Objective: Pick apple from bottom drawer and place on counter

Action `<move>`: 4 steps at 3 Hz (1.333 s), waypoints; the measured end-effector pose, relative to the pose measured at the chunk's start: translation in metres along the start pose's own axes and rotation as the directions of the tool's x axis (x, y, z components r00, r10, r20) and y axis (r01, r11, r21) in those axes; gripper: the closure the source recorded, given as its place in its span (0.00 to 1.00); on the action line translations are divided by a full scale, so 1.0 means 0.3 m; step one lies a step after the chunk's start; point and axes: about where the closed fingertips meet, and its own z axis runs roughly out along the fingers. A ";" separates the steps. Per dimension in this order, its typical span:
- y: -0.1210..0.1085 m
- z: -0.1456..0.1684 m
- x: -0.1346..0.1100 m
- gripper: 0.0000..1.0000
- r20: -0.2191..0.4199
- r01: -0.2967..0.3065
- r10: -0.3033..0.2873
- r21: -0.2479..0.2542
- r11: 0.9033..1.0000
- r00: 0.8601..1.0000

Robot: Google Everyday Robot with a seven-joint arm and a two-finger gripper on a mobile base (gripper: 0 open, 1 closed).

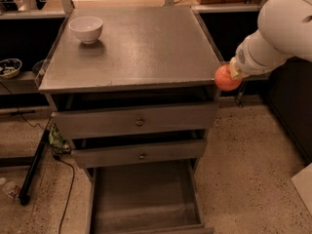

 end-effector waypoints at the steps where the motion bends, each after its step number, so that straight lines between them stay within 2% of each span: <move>1: -0.022 -0.010 -0.058 1.00 0.007 0.026 -0.026 0.029 0.999 1.000; 2: -0.035 -0.031 -0.210 1.00 0.031 0.089 -0.092 0.081 0.993 0.995; 3: -0.020 -0.025 -0.300 1.00 0.038 0.133 -0.137 0.093 0.987 0.990; 4: 0.049 0.018 -0.359 1.00 0.037 0.192 -0.194 0.054 0.980 0.980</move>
Offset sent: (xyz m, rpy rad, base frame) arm 0.0696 0.0030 0.0703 -0.1683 -0.0776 0.0394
